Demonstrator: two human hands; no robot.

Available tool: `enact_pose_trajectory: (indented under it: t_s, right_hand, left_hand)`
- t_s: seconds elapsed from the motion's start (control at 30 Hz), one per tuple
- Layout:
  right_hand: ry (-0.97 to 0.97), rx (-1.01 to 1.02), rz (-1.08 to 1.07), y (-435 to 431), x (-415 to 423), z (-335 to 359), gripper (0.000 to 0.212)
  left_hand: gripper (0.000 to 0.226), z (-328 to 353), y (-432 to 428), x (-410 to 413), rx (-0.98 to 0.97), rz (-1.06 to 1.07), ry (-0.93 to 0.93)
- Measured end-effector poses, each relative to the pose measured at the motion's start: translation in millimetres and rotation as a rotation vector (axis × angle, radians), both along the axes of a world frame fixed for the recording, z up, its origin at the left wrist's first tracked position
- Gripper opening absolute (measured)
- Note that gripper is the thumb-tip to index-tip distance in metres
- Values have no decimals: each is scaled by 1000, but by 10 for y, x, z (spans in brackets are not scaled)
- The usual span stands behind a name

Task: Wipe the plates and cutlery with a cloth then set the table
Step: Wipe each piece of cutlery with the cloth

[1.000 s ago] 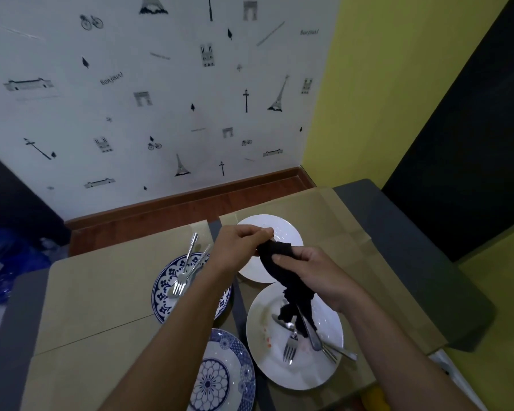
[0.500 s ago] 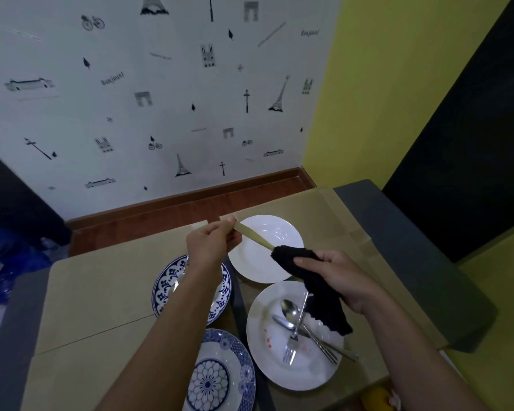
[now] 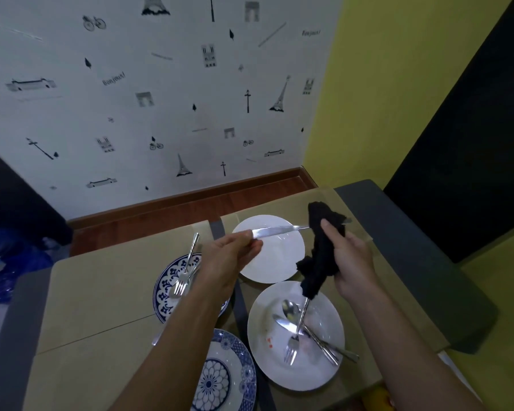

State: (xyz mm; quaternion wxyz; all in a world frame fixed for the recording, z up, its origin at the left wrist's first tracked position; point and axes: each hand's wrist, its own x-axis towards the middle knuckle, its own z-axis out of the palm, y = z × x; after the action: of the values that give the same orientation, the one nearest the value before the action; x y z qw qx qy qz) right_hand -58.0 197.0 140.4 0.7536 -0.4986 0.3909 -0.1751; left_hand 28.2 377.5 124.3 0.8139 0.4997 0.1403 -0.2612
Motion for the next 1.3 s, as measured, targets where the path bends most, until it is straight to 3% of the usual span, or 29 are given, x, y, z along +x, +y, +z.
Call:
enact_pose_trajectory:
  t_s: [0.27, 0.4, 0.53, 0.63, 0.7, 0.9, 1.13, 1.3]
  right_hand:
    - [37, -71, 267, 226, 45, 19, 14]
    - [5, -114, 180, 219, 57, 42, 10]
    - [5, -129, 95, 179, 121, -16, 9]
    - [9, -135, 189, 218, 107, -35, 8]
    - [7, -134, 229, 220, 89, -19, 9]
    - [-14, -169, 130, 190, 136, -84, 8]
    - [44, -183, 267, 260, 176, -165, 8]
    - [29, -201, 200, 257, 213, -153, 14]
  left_hand:
    - [16, -27, -125, -167, 168, -305, -234]
    - [7, 17, -88, -158, 239, -449, -330]
    - [16, 47, -122, -141, 332, -555, -422]
    - [10, -11, -147, -144, 371, -570, -473]
    - [21, -52, -131, -174, 380, -558, -468]
    - [13, -90, -76, -108, 434, -579, -486]
    - [15, -134, -18, -124, 362, -583, -495]
    - [10, -269, 131, -14, 390, -619, -491]
